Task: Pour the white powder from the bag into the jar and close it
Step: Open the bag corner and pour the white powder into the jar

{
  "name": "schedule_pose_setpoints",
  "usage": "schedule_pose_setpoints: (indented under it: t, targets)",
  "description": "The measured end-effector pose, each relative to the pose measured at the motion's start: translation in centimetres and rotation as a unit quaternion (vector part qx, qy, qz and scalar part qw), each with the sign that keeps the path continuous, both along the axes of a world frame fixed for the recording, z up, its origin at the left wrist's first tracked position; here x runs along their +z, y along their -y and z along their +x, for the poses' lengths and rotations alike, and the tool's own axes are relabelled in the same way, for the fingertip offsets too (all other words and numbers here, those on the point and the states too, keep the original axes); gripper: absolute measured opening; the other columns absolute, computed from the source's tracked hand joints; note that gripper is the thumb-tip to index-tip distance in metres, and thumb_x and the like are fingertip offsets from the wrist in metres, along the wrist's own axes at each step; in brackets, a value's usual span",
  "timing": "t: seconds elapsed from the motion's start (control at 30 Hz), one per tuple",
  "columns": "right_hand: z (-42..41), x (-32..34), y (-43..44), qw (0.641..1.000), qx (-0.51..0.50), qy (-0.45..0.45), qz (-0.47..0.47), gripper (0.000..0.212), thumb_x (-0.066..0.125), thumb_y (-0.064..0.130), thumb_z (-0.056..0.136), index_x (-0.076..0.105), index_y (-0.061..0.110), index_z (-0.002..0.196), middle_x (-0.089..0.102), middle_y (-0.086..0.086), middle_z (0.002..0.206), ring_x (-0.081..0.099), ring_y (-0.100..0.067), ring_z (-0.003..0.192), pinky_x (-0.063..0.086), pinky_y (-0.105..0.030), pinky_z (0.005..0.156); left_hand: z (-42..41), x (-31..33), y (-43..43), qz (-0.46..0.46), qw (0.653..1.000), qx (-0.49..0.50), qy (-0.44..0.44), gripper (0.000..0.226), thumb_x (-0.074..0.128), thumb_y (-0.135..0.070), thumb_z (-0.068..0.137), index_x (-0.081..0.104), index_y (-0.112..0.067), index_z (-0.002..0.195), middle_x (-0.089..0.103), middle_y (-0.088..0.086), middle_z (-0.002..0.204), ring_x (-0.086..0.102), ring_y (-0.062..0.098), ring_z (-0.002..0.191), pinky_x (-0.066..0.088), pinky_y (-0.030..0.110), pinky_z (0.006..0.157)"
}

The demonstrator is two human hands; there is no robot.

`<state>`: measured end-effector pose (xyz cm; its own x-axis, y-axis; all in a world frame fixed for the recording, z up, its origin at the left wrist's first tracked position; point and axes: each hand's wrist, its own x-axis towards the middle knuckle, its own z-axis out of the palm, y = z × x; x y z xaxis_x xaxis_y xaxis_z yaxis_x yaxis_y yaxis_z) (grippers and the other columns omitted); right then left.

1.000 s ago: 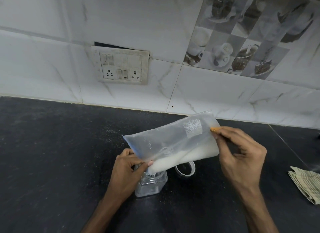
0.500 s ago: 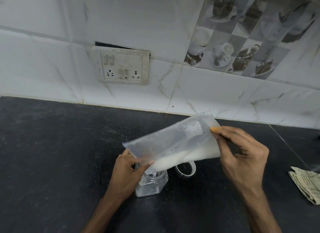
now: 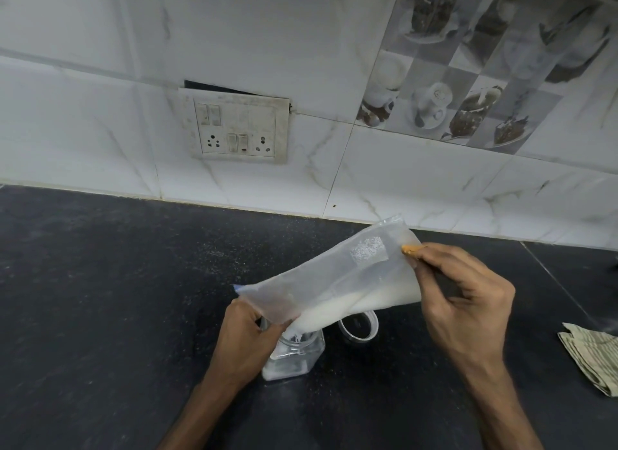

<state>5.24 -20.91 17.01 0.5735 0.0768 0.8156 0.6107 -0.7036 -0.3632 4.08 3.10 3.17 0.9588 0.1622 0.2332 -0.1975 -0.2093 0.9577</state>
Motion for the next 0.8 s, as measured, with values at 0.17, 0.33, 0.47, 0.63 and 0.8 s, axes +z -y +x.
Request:
schedule_pose_setpoints:
  t: [0.17, 0.33, 0.47, 0.63, 0.8]
  targets:
    - [0.0, 0.1, 0.1, 1.0, -0.012, 0.0, 0.007, 0.018, 0.075, -0.01, 0.078, 0.075, 0.001, 0.093, 0.072, -0.004, 0.091, 0.067, 0.0, 0.088, 0.049, -0.009, 0.083, 0.5, -0.8, -0.4, 0.029, 0.999, 0.023, 0.008, 0.031, 0.072, -0.031, 0.074, 0.068, 0.0, 0.07, 0.071, 0.013, 0.07, 0.068, 0.027, 0.064, 0.055, 0.051, 0.057]
    - [0.1, 0.2, 0.1, 1.0, -0.013, -0.002, 0.011, 0.018, 0.075, -0.01, 0.078, 0.075, 0.0, 0.093, 0.072, -0.003, 0.091, 0.067, -0.003, 0.087, 0.05, -0.009, 0.082, 0.4, -0.3, 0.1, 0.044, 0.998, 0.012, 0.041, 0.012, 0.083, -0.01, 0.075, 0.078, -0.021, 0.073, 0.071, -0.022, 0.094, 0.067, 0.007, 0.089, 0.058, 0.027, 0.07]
    - [0.3, 0.5, -0.2, 1.0, -0.008, -0.002, 0.007, 0.018, 0.075, -0.011, 0.078, 0.075, 0.0, 0.093, 0.072, -0.003, 0.092, 0.067, -0.007, 0.086, 0.05, -0.01, 0.082, 0.7, -1.0, -0.2, 0.038, 0.999, 0.016, 0.031, 0.053, 0.073, -0.044, 0.075, 0.065, 0.007, 0.064, 0.07, 0.007, 0.07, 0.067, 0.022, 0.068, 0.056, 0.046, 0.061]
    - [0.4, 0.9, -0.5, 1.0, -0.001, 0.008, -0.01, 0.016, 0.074, -0.012, 0.079, 0.076, -0.002, 0.092, 0.072, -0.003, 0.092, 0.067, -0.007, 0.086, 0.049, -0.01, 0.084, 0.3, -0.4, 0.0, 0.023, 0.999, 0.02, 0.041, 0.02, 0.08, -0.034, 0.076, 0.073, -0.015, 0.074, 0.072, 0.002, 0.076, 0.068, 0.022, 0.07, 0.057, 0.04, 0.062]
    - [0.4, 1.0, -0.8, 1.0, 0.003, 0.008, -0.009, 0.017, 0.074, -0.012, 0.079, 0.076, -0.001, 0.092, 0.071, -0.002, 0.092, 0.067, -0.006, 0.086, 0.05, -0.01, 0.082, 0.1, 0.2, 0.2, 0.028, 0.998, 0.012, 0.048, 0.008, 0.082, -0.031, 0.078, 0.078, -0.033, 0.071, 0.073, -0.022, 0.081, 0.068, 0.008, 0.082, 0.056, 0.023, 0.07]
